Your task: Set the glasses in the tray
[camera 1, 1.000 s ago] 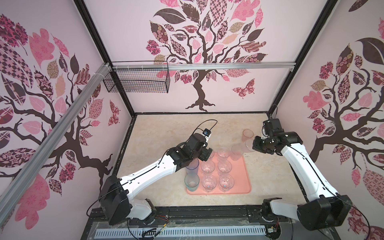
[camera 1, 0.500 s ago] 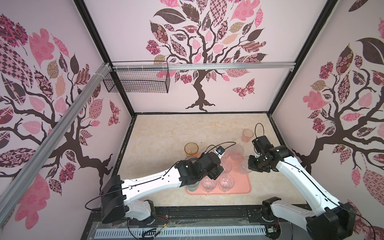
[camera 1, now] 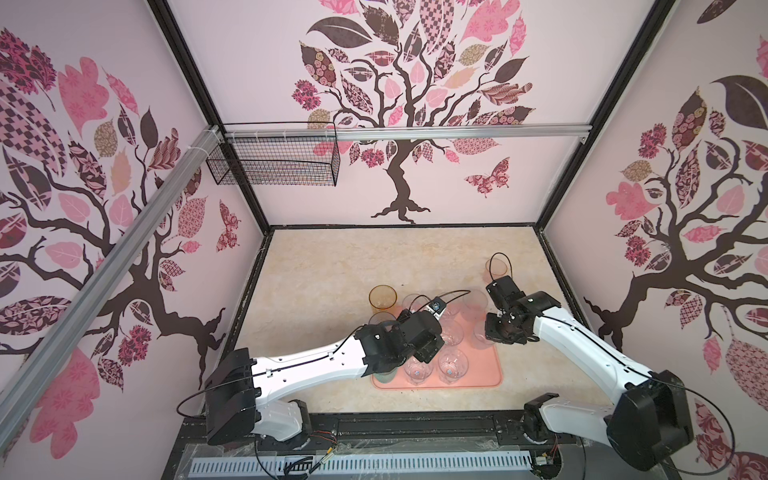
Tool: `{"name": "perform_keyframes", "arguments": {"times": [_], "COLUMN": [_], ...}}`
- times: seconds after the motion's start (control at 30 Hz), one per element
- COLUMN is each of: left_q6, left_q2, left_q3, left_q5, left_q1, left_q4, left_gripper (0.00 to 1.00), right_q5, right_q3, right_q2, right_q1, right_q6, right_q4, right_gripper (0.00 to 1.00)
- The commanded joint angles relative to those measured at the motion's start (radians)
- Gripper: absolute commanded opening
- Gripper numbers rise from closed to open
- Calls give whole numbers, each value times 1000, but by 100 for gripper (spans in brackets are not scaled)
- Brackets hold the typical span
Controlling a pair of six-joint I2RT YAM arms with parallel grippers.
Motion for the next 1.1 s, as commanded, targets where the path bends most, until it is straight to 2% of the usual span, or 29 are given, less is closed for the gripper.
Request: {"name": "perform_keyframes", "arguments": {"times": [0.0, 1.07], "left_q6": [-4, -7], "left_q2": [20, 41], "left_q3": [-21, -8], "left_q5": [-7, -7], "left_q1": [-2, -2], "left_q4": [15, 36], "left_gripper": [83, 83], "right_q5": [19, 6], "right_q3": [3, -5], "right_q2": [34, 80], "right_q1": [5, 6], "right_q6": [1, -22], "right_q4": [34, 72], "right_gripper": [6, 6]}}
